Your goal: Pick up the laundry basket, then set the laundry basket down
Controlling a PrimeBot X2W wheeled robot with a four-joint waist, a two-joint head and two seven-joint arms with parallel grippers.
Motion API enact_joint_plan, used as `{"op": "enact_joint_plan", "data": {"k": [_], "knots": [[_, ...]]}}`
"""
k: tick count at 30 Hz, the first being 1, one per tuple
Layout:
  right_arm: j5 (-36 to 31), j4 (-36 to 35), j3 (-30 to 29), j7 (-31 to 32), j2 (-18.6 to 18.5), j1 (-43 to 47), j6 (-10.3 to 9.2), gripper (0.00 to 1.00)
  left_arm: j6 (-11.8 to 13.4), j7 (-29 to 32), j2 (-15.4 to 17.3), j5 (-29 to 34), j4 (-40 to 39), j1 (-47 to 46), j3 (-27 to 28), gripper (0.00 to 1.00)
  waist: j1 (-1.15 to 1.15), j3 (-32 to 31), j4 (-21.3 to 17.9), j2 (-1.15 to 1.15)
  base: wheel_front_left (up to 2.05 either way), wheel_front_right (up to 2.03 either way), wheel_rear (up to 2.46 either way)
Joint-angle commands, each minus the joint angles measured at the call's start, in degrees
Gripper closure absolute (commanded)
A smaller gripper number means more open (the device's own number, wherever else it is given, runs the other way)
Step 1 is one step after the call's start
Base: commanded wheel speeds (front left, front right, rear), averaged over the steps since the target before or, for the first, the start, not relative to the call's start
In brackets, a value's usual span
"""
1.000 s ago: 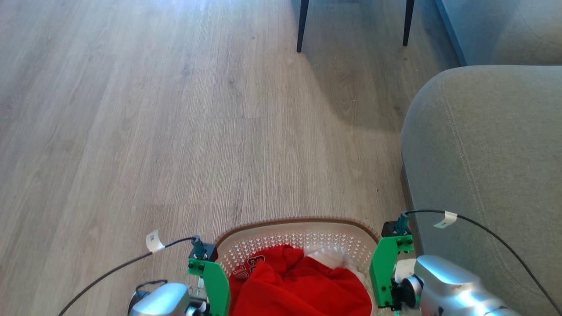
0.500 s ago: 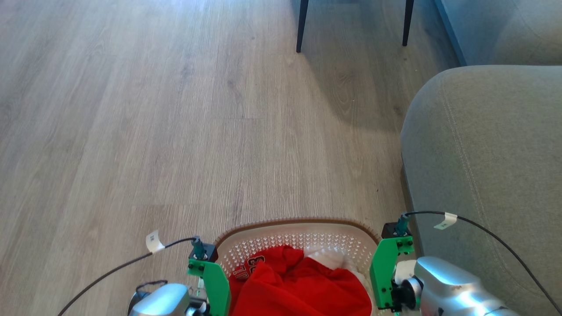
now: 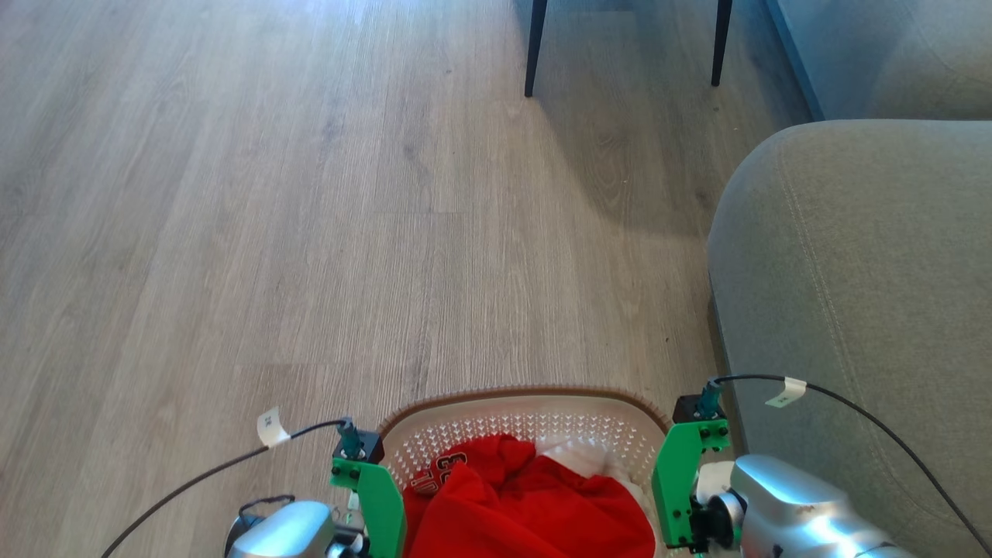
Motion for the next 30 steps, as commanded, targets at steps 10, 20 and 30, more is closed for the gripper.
{"op": "enact_joint_plan", "data": {"k": [10,20,30], "knots": [[0.1,-1.1,2.1,-1.0,0.9,-1.8,0.43,1.00,-0.9,-0.7,0.4,0.3,-1.4,-3.1,0.0,1.00,0.00,0.9,-0.3,0.00,0.00,0.00,0.00],[0.0,-0.7,2.9,-2.4,0.9,-3.5,0.43,1.00,-0.2,-1.8,0.4,0.7,-2.1,-4.2,0.0,1.00,0.00,6.1,-1.2,0.00,0.00,0.00,0.00],[-1.2,0.1,3.2,-7.7,0.2,-8.7,0.43,1.00,2.0,-4.3,0.4,1.4,-4.4,-8.9,-0.1,1.00,0.00,18.6,-1.4,0.00,0.00,0.00,0.00]]}}
